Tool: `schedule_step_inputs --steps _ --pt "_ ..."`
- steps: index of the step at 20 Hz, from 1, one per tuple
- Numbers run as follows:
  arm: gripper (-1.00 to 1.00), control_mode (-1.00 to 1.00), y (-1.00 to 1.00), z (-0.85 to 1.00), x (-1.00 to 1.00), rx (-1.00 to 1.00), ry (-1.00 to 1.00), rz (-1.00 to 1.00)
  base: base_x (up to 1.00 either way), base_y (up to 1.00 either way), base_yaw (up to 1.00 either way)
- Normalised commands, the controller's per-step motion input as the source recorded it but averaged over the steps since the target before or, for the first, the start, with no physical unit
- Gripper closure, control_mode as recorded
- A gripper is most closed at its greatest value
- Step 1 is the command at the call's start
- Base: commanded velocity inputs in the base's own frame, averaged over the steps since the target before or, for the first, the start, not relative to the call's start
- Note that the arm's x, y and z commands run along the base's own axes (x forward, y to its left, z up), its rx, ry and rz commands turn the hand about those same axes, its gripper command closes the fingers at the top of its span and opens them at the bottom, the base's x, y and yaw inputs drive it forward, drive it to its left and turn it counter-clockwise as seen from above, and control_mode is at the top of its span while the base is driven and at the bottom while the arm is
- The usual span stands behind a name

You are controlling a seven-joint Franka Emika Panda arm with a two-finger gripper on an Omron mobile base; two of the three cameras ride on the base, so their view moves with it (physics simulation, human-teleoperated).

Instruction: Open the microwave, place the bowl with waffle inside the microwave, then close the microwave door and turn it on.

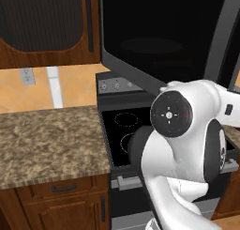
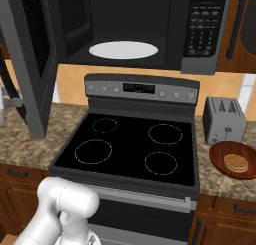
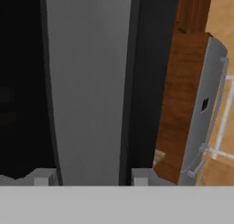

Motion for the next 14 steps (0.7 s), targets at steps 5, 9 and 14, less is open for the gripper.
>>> schedule_step_inputs --steps 5,9,14 --pt "-1.0 -1.0 0.63 -0.13 -0.16 -0.02 0.0 0.0 0.0 0.0 0.0" --pt "-1.0 -1.0 0.53 -0.09 -0.02 -0.01 0.0 -0.04 0.0 0.0 0.0" --pt "-1.0 -1.0 0.29 -0.04 -0.02 0.0 0.0 -0.05 0.0 0.0 0.0"
